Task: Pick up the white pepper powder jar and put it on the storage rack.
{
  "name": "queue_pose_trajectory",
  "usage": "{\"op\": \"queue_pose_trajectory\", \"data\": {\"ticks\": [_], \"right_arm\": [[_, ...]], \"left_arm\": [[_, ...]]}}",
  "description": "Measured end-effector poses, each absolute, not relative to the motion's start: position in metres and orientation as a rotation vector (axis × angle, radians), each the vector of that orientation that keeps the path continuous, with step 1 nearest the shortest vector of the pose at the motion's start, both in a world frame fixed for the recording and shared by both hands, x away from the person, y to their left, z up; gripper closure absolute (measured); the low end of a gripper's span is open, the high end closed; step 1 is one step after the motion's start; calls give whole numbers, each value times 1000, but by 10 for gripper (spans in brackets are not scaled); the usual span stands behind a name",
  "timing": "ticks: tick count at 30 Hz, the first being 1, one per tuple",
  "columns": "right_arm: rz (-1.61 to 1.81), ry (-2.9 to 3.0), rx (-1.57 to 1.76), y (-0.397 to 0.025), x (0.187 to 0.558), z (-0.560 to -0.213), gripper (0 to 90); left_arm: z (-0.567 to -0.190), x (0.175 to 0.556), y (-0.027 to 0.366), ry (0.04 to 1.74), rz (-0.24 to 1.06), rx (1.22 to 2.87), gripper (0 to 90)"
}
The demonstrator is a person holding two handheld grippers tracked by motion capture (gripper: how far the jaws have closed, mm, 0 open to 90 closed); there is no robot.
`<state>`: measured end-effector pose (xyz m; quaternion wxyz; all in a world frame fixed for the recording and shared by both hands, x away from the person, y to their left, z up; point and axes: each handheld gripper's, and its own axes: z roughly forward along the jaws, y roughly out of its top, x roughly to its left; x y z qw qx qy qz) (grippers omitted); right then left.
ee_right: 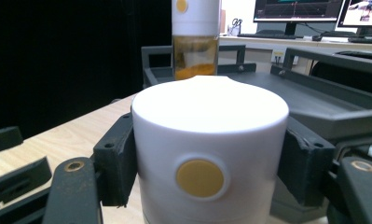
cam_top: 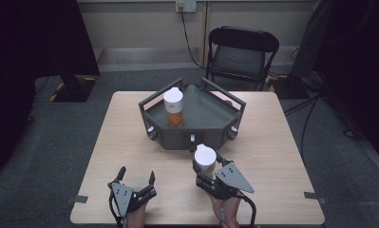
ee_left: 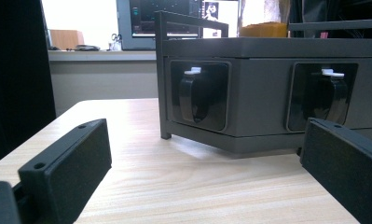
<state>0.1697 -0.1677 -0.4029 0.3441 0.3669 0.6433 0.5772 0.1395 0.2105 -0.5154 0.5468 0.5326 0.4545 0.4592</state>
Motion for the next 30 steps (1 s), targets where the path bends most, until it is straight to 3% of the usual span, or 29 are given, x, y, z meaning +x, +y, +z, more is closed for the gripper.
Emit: {"op": "queue_pose_trajectory", "data": {"ticks": [30], "right_arm": [[1493,1645,943,-162,217,-352,301]], "left_arm": [[-515,140,211,1075,1084,1263,11]]}}
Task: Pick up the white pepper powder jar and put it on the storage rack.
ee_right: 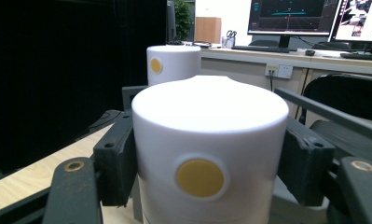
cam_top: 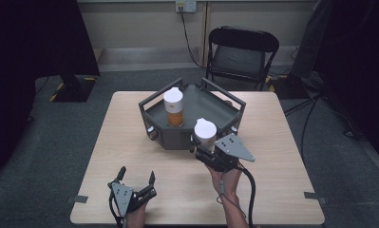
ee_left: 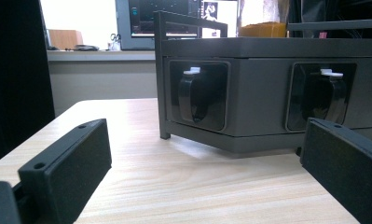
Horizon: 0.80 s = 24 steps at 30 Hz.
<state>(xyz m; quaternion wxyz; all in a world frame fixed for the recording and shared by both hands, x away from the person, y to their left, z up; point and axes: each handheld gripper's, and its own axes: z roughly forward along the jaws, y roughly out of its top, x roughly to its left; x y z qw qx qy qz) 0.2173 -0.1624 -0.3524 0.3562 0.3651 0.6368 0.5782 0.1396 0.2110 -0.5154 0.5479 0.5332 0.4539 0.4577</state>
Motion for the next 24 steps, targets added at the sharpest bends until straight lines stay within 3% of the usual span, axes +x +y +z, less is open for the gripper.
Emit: {"op": "queue_pose_trajectory", "data": {"ticks": [24], "right_arm": [[1473,1599,1001,-154,266,-323,301]], "left_arm": [[-515,140,210,1079,1087,1262,12]]}}
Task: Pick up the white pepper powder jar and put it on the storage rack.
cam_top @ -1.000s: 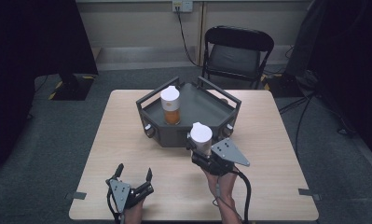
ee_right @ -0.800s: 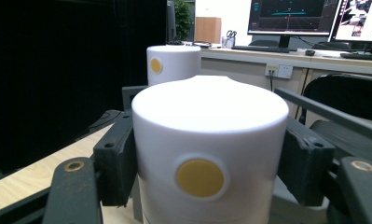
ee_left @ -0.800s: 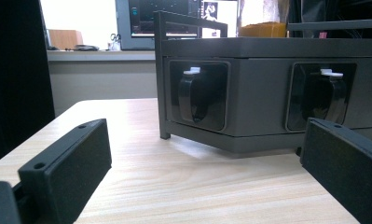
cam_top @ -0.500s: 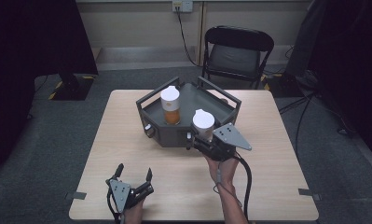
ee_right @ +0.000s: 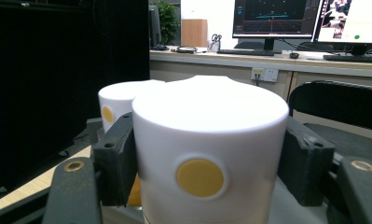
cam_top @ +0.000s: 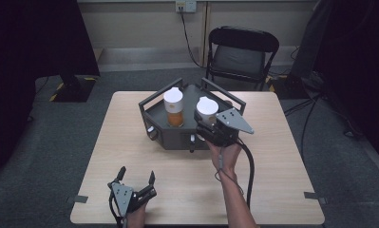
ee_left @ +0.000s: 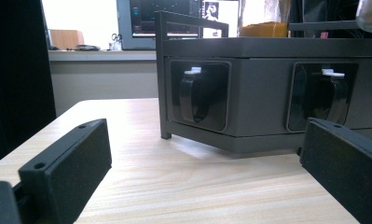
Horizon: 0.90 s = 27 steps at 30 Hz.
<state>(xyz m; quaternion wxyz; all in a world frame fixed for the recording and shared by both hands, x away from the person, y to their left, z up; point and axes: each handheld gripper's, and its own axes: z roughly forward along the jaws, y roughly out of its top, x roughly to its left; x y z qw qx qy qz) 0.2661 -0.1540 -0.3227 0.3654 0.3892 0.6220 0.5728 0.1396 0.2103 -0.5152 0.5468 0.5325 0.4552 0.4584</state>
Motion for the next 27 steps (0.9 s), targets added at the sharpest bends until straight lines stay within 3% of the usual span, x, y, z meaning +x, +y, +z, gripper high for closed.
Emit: {"op": "queue_pose_trajectory", "data": {"ticks": [27], "right_arm": [[1411,1578,1048,-129,326,-325,301]], "left_arm": [[-515,140,212,1073,1082,1264,12]]}}
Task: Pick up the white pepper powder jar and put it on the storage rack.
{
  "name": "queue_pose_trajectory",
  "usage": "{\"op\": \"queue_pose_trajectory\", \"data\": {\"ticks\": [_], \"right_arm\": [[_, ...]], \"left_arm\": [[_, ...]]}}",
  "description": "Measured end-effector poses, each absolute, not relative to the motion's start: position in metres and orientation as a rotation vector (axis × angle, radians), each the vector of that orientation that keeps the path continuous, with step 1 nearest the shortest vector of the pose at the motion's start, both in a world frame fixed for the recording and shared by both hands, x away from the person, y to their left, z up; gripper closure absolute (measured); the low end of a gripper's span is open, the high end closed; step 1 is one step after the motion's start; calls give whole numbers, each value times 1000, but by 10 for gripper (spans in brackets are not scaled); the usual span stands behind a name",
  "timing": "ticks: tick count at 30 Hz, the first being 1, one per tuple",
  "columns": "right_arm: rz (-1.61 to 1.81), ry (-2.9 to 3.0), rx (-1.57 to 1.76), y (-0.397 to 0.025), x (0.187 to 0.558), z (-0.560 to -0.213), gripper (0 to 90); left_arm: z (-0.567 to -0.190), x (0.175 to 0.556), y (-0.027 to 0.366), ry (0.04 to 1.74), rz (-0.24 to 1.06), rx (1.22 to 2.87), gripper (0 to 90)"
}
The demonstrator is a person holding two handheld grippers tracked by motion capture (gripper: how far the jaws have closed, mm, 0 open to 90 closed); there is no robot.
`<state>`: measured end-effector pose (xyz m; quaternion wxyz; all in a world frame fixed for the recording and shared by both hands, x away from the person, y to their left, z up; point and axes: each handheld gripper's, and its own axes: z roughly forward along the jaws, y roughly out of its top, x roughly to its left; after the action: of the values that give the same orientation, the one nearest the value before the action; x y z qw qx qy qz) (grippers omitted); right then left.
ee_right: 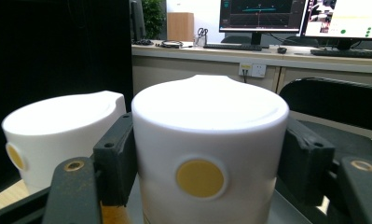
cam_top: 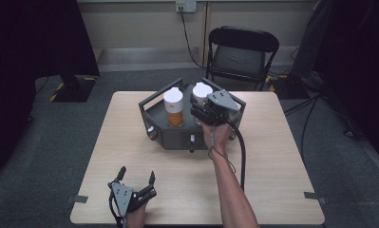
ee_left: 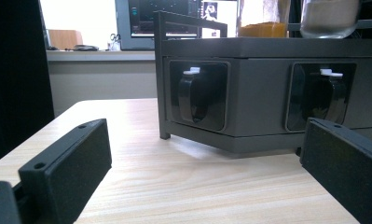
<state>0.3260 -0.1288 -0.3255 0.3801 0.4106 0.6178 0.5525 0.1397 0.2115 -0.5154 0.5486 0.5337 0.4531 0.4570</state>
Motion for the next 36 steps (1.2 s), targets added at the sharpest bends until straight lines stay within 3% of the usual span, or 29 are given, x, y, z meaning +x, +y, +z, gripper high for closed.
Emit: {"op": "queue_pose_trajectory", "data": {"ticks": [36], "right_arm": [[1392,1602,1082,-126,327,-337,297]], "left_arm": [[-515,140,211,1074,1084,1264,12]]}}
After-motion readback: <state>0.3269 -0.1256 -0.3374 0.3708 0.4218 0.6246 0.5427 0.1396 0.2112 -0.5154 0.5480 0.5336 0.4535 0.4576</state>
